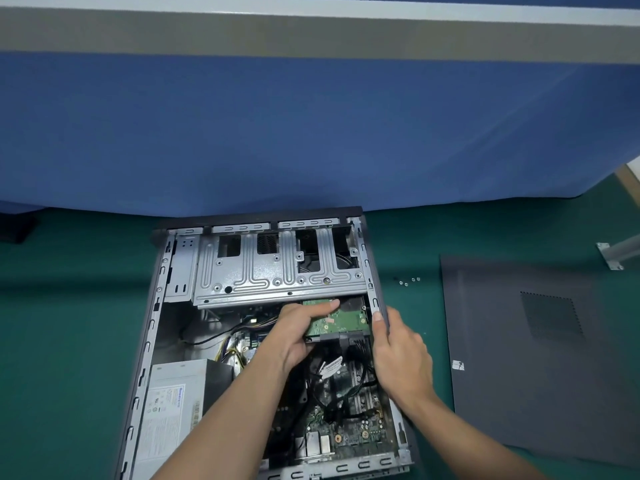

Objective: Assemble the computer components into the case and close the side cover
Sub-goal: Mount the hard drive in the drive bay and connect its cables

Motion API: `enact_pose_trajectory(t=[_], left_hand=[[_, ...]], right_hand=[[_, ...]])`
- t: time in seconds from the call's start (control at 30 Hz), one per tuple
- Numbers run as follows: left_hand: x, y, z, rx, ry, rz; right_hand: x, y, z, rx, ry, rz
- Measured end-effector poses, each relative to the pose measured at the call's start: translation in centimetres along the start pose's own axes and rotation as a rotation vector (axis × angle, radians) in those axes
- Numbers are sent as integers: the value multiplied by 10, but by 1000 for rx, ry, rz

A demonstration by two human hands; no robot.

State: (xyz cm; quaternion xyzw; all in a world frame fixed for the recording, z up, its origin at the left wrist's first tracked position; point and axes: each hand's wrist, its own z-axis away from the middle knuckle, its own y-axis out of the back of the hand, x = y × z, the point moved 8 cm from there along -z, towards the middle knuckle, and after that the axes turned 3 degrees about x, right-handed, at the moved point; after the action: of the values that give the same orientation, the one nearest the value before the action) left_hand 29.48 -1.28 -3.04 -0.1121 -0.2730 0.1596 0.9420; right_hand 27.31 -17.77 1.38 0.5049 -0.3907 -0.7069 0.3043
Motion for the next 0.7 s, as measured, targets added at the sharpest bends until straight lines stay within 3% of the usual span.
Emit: enact_pose_trajectory(t=[0.17, 0.33, 0.6, 0.7], left_hand=[[-28, -9, 7, -151, 38, 452], [-40, -18, 10, -61, 62, 630], [-18, -17, -6, 106, 9, 538], [-20, -17, -10, 84, 10, 471]], right_hand=[[2, -1, -1, -7, -4, -8], [4, -2, -1, -2, -6, -14], [3, 0, -1, 18, 3, 20], [0, 0, -2, 28, 9, 61]])
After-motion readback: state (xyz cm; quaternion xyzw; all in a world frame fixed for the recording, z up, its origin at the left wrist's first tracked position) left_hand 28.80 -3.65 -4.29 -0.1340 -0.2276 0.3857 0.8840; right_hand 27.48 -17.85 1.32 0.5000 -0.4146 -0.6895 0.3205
